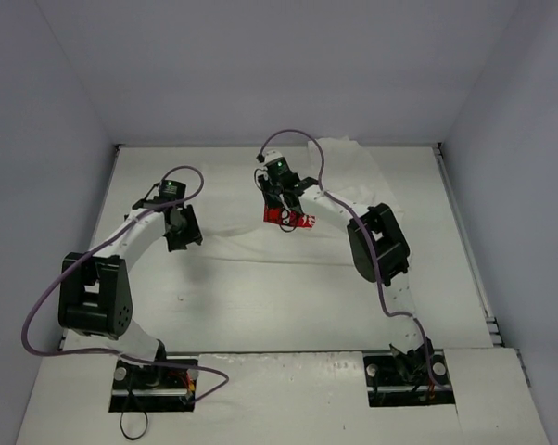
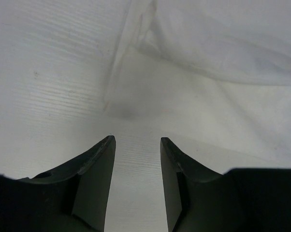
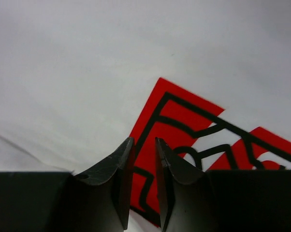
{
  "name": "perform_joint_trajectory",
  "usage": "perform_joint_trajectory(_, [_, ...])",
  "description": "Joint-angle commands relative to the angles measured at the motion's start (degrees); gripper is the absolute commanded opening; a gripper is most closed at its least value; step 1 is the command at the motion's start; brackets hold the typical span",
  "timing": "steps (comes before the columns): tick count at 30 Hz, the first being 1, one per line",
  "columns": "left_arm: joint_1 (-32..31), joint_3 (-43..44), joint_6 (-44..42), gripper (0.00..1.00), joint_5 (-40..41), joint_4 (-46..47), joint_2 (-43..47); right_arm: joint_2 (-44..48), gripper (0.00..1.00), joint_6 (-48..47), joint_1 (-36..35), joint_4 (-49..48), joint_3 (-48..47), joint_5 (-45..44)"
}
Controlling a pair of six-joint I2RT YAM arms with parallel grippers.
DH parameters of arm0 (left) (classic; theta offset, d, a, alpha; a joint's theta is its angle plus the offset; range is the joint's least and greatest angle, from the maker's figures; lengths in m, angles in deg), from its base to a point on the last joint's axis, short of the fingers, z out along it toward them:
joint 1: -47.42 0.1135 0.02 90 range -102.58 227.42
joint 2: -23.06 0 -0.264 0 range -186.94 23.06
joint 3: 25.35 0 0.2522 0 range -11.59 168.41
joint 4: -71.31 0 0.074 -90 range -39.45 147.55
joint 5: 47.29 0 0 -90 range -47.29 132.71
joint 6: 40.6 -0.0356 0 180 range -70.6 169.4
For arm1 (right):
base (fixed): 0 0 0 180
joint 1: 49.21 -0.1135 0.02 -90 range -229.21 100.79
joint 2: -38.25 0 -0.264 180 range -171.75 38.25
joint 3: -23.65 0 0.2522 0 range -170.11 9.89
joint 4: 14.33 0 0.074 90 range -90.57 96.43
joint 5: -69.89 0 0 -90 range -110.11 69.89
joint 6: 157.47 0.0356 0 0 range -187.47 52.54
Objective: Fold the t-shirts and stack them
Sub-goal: Fold the flattened tshirt in 1/3 of the way
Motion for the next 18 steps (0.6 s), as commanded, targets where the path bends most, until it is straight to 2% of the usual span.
perform_joint_trajectory(1, [-2.9,5.6,-1.3,0.38,-0.3,4.3,0.2,4.7,0.23,-1.6,1.2,-1.2,-3.7,-2.8])
perform_joint_trajectory(6, [-6.6,10.7,-0.6,0.28,1.0,4.1,-6.8,15.2,0.25,-1.7,2.8,-1.2,5.8,-3.7])
perform_joint_trajectory(10, [-9.4,12.4,2.0,0.01,2.2,4.1,-10.7,23.8,0.25,-0.4,5.2,-1.2,16.5,-5.1])
perform_joint_trajectory(18, [-12.0,16.9,1.3,0.0,6.1,4.1,-16.9,37.8,0.25,1.1,10.9,-1.2,29.2,-5.4])
